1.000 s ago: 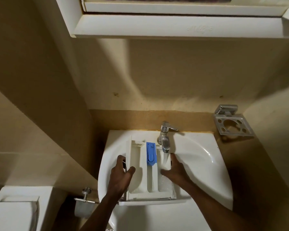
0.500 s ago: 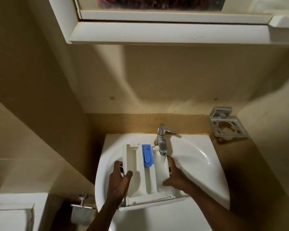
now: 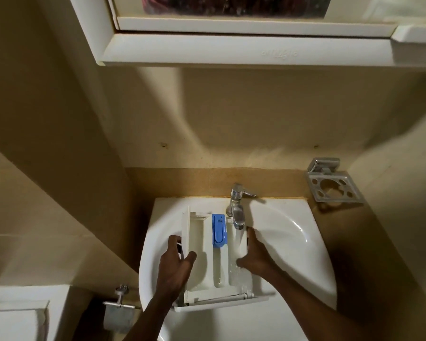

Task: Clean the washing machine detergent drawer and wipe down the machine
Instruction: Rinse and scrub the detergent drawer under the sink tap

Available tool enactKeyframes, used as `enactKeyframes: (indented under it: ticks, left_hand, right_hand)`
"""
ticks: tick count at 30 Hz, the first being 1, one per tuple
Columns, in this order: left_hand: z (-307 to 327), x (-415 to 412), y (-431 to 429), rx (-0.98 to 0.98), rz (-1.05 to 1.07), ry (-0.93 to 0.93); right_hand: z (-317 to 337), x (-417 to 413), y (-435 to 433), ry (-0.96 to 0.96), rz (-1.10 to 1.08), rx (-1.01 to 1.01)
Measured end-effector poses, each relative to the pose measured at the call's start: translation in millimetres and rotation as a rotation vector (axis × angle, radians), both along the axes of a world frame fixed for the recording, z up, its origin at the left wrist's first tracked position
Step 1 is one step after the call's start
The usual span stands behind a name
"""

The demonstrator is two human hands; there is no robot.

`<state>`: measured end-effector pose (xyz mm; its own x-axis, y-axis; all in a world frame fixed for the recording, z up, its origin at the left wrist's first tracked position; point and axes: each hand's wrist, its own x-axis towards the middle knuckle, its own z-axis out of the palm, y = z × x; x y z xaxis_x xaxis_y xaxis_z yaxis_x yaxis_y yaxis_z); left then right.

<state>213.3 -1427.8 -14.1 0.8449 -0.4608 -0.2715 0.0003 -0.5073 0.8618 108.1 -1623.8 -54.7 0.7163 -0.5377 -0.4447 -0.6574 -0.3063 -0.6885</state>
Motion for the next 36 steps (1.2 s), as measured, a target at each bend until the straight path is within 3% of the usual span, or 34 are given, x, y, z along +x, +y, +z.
enactKeyframes:
  ticks: [2, 4, 7, 10, 14, 18, 20, 21, 24, 27, 31, 36]
  left_hand:
    - [1.4, 1.2, 0.2, -0.007, 0.006, -0.01]
    - [2.0, 2.4, -0.2, -0.006, 0.025, -0.021]
    - [3.9, 1.6, -2.1, -0.006, 0.061, -0.031]
    - [5.1, 0.9, -2.7, -0.017, 0.052, -0.044]
    - [5.8, 4.5, -2.0, -0.008, 0.028, -0.055]
    - [4.7, 3.9, -1.0, -0.012, 0.023, -0.056]
    - [4.3, 2.8, -0.5, -0.01, 0.037, -0.051]
    - [4.1, 2.0, -0.9, -0.009, 0.046, -0.048]
    - [1.9, -3.4, -2.5, -0.02, 0.061, -0.036]
    - [-0.8, -10.3, -5.0, -0.022, 0.064, -0.027]
    - [-4.9, -13.4, -6.2, -0.017, 0.101, -0.005]
    - [-9.1, -12.8, -4.2, -0.057, 0.118, 0.04]
  right_hand:
    - [3.4, -7.5, -2.5, -0.079, -0.118, 0.006]
    - [13.6, -6.3, -8.0, -0.202, -0.301, -0.113]
    - [19.3, -1.3, -0.9, -0.242, -0.23, -0.251]
    - [28.5, 2.3, 18.8, -0.195, -0.075, -0.017]
    - [24.3, 18.9, 12.9, -0.211, -0.227, 0.182]
    - [37.6, 13.5, 36.0, -0.241, -0.149, 0.414]
    - [41.3, -1.7, 37.3, -0.103, -0.022, 0.615]
    - [40.9, -7.3, 31.1, -0.028, 0.038, 0.622]
    - [35.6, -7.5, 10.0, 0.075, 0.012, 0.418]
    - [37.7, 2.1, 9.5, -0.021, -0.08, 0.137]
    - [23.2, 3.9, 22.8, -0.057, 0.092, 0.234]
    - [29.7, -14.6, 2.6, -0.154, -0.264, -0.182]
